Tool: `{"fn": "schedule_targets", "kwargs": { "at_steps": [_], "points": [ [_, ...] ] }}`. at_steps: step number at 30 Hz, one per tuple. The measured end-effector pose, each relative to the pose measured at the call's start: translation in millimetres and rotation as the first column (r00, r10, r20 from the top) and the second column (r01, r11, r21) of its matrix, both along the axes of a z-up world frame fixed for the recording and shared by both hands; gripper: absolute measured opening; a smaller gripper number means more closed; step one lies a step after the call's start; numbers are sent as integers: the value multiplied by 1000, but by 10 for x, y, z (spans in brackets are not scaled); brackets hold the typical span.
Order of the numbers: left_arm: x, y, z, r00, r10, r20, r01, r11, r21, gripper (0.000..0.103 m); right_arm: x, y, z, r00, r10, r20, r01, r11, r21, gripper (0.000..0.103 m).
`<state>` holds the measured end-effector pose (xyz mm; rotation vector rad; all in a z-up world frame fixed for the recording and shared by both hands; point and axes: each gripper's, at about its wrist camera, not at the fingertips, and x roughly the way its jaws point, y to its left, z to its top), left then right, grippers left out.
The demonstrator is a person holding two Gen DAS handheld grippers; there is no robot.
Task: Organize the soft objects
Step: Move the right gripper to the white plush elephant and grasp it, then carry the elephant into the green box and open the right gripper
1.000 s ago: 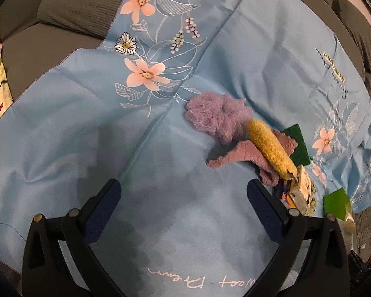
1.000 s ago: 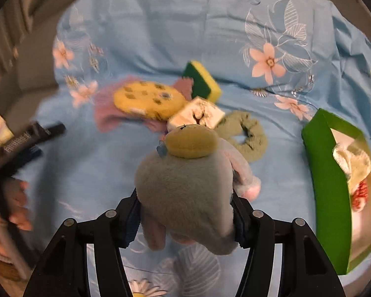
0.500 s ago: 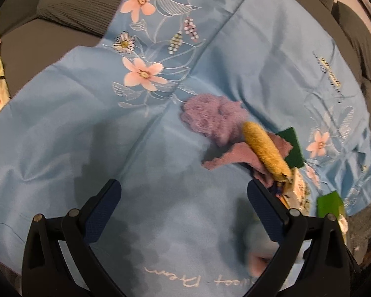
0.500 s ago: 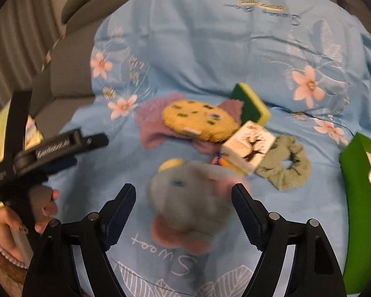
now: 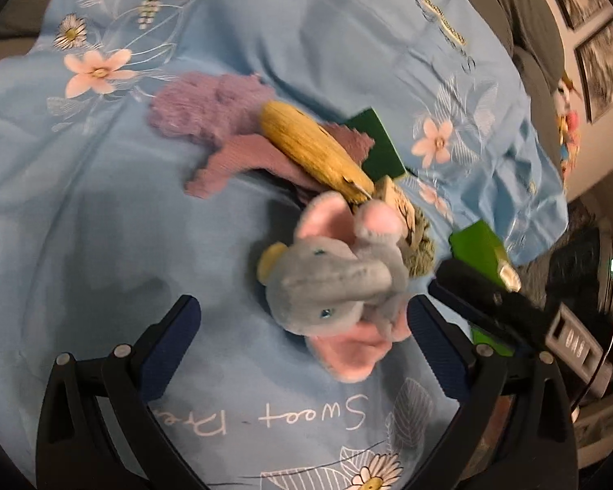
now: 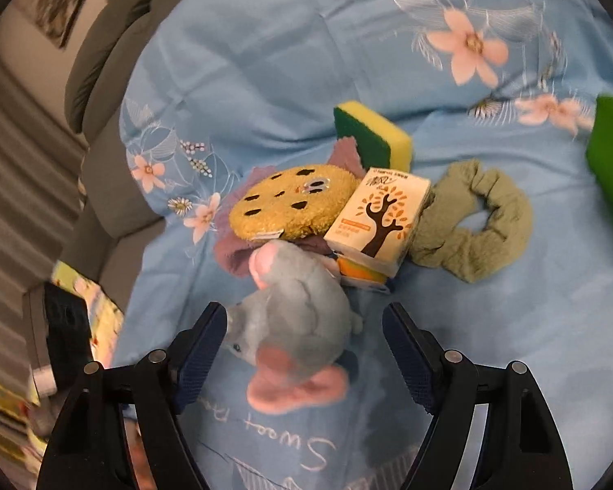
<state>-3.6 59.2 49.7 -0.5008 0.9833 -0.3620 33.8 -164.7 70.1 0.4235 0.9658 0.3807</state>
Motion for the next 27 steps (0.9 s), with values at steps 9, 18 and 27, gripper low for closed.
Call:
{"fn": "schedule_targets", "kwargs": {
  "at_steps": [9,18,27],
  "points": [
    [110,-287,-238,996,-58,-61,59,998,20,48,368,103,-370,991,57,-121,-50,997,63,57],
    [-26,-499,178,992,-61,112,52,995,80,46,151,-113,-124,999,0,-32,4,990,140,54],
    [-162,-1268,912,926,-190,326,146,977,155,46,-386,-712,634,963,-188,195,161,976,146,54]
  ]
}}
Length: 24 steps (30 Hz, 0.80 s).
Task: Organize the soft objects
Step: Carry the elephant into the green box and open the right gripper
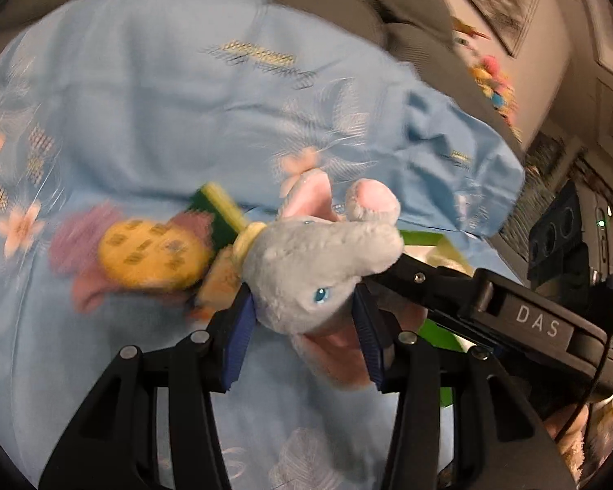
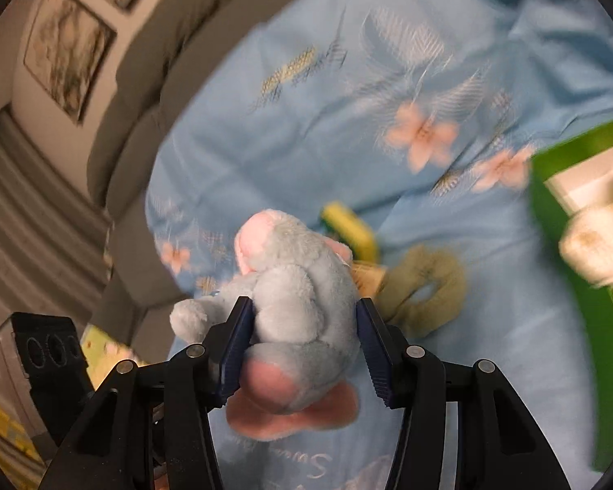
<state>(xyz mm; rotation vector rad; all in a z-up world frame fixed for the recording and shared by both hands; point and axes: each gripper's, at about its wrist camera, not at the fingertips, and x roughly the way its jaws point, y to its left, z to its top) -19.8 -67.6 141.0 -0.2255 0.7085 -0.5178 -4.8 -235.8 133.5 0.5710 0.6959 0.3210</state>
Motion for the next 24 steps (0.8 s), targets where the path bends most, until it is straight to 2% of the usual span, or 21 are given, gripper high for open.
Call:
{"fn": "schedule_targets", "kwargs": {
  "at_steps": [6,11,15,20,22,24],
  "points": [
    [28,-721,298,989,-131,71,131,991,5,46,-349,-685,241,982,-174,69,173,985,19,54],
    [25,-1351,356,963,-251,99,250,968,19,46,-596,-1280,285,937,-345,51,343,938,41,54],
    [80,-1824,216,941,-336,40,337,941,-14,46,-695,-1611,222,889,-458,12,458,889,-14,54],
    [69,-2340,-29,907,-419,-33,418,908,-32,45,-772,-1988,82,800,-595,-76,586,802,-111,54],
    [77,-2497,-141,897,-437,-70,437,899,-23,44,-742,-2099,-6,776,-620,-116,605,783,-140,54],
    [72,-2618,-223,891,-441,-107,443,897,-6,44,-736,-2204,-101,764,-627,-148,613,779,-137,54]
  ]
}}
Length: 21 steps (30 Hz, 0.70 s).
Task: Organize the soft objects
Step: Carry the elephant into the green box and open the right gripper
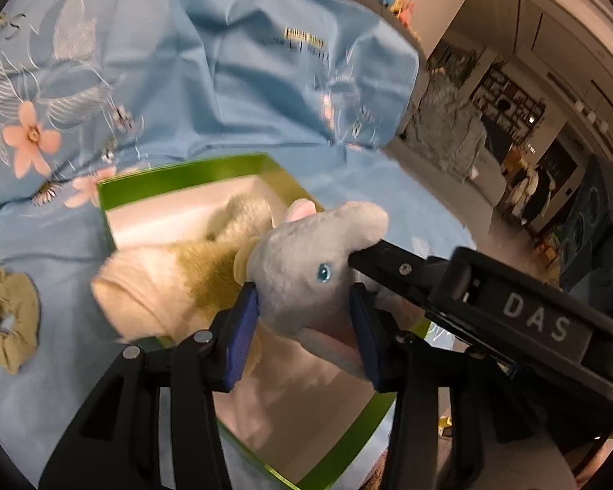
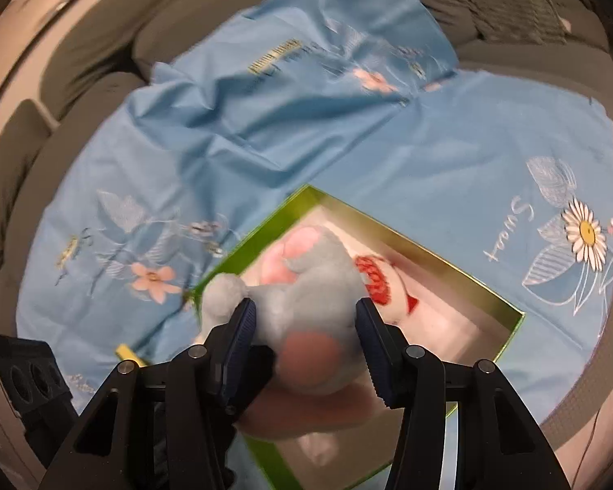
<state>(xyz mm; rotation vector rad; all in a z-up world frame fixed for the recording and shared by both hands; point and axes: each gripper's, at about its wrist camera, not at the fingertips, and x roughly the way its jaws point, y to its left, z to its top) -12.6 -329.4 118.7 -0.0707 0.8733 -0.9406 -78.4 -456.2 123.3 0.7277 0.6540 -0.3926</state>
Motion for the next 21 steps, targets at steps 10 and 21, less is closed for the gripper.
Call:
{"fn": "schedule_targets", "kwargs": {
  "at_steps": [10,21],
  "points": [
    [3,2,-91,999,27,-40,-26,999,22,43,-14,-170,-208,999,-21,-44,23,998,59,55],
    [20,1146,104,929,322,182,-345,932,113,84,212,438,105,985,158,70,-153,986,-65,86]
  ]
}}
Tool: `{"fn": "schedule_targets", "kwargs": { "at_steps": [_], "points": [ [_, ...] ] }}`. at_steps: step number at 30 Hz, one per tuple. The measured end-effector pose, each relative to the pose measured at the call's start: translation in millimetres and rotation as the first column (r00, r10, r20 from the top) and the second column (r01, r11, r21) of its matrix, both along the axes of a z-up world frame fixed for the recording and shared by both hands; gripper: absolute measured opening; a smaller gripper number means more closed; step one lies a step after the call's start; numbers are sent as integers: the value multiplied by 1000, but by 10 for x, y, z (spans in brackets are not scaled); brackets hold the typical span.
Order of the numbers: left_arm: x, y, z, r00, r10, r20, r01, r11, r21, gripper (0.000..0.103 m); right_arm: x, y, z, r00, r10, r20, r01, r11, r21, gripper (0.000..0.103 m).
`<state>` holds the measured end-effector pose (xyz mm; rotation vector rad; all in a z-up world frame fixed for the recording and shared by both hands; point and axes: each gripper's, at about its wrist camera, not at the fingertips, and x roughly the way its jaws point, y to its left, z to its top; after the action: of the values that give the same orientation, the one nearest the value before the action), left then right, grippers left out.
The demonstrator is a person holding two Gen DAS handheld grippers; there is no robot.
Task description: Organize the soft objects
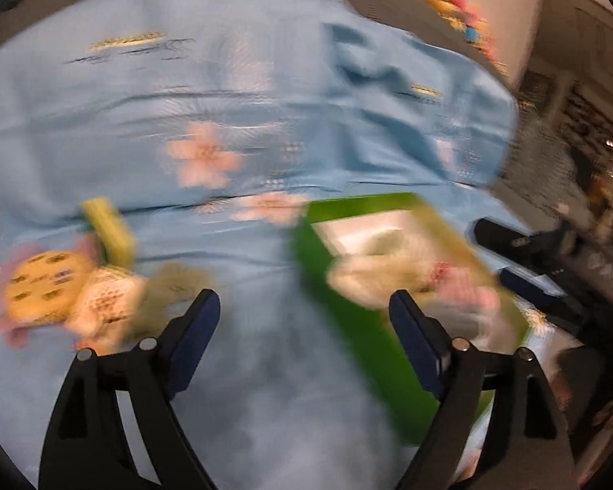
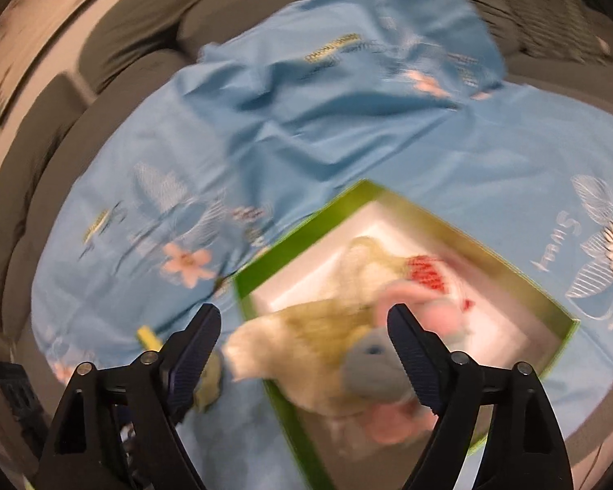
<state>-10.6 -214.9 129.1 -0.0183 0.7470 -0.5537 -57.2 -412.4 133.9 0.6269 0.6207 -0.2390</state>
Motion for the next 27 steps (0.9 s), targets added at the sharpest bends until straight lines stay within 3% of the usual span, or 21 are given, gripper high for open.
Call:
{"fn": "schedule_targets", "kwargs": {
  "at_steps": [4,8,11,18,22,27],
  "points": [
    [49,612,-203,985,171,3,-171,983,67,84,203,464,41,993,119,5,-118,991,-69,86],
    [156,1229,-531,934,358,-20,-350,923,157,84,379,956,26,968,250,-11,-249,964,-94,86],
    [244,1555,-794,891,449,-60,-432,883,185,84,494,1267,-68,942,336,-25,-337,937,-91,86],
    [359,1802,-1215,843,520,-139,-486,847,217,86,743,1756,-439,904,383,-190,-414,897,-158,86],
    [398,1785,-1244,848,517,-119,-484,845,226,102,791,1743,-539,902,368,-225,-407,900,-158,86],
    [399,1758,-1289,844,523,-117,-485,838,249,102,823,1666,-586,920,296,-257,-349,917,-191,86]
  ]
}}
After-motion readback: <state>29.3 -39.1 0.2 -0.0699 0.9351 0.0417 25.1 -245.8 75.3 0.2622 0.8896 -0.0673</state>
